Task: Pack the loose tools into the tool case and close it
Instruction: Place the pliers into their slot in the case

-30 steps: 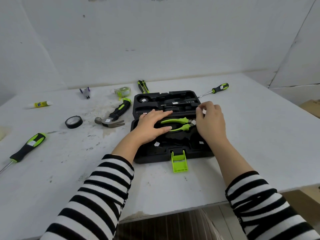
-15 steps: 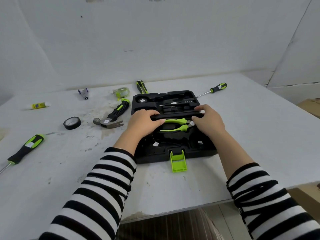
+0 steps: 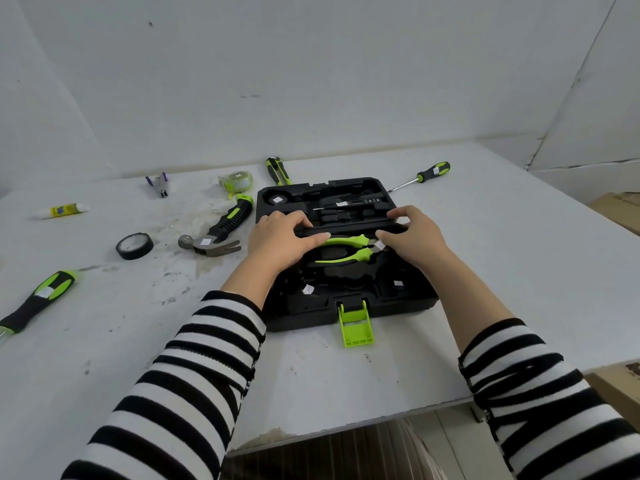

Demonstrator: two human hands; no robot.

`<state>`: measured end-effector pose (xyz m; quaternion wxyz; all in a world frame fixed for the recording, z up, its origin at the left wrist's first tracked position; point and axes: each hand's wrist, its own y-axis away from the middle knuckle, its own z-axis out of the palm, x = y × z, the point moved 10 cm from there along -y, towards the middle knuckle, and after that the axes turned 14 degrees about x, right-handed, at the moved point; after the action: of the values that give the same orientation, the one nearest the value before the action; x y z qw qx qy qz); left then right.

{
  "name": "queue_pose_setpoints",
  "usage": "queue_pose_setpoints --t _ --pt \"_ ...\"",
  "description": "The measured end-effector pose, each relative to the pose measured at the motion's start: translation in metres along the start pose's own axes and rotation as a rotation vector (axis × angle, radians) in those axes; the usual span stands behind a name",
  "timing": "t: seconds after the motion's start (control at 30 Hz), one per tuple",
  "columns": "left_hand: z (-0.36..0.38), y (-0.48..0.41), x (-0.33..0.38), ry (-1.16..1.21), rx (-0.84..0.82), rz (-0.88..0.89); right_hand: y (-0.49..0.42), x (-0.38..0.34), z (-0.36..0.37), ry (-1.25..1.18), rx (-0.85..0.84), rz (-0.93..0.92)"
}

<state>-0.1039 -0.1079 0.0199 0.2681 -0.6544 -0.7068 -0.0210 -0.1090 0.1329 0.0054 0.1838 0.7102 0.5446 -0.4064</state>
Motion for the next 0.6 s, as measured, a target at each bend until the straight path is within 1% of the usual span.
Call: queue_pose_setpoints --t 0.17,0.3,0.6 --pt "0.007 -0.009 0.003 -0.020 -0.154 -0.040 0.002 -0.005 0.008 0.008 -0.081 0.008" --pt "0.010 -0.013 0.007 -0.081 -0.258 -0.063 0.002 -0.004 0.008 0.045 -0.086 -0.007" --pt "0.019 -0.018 0.017 -0.155 -0.298 -0.053 -0.002 -0.008 0.008 0.014 -0.079 -0.027"
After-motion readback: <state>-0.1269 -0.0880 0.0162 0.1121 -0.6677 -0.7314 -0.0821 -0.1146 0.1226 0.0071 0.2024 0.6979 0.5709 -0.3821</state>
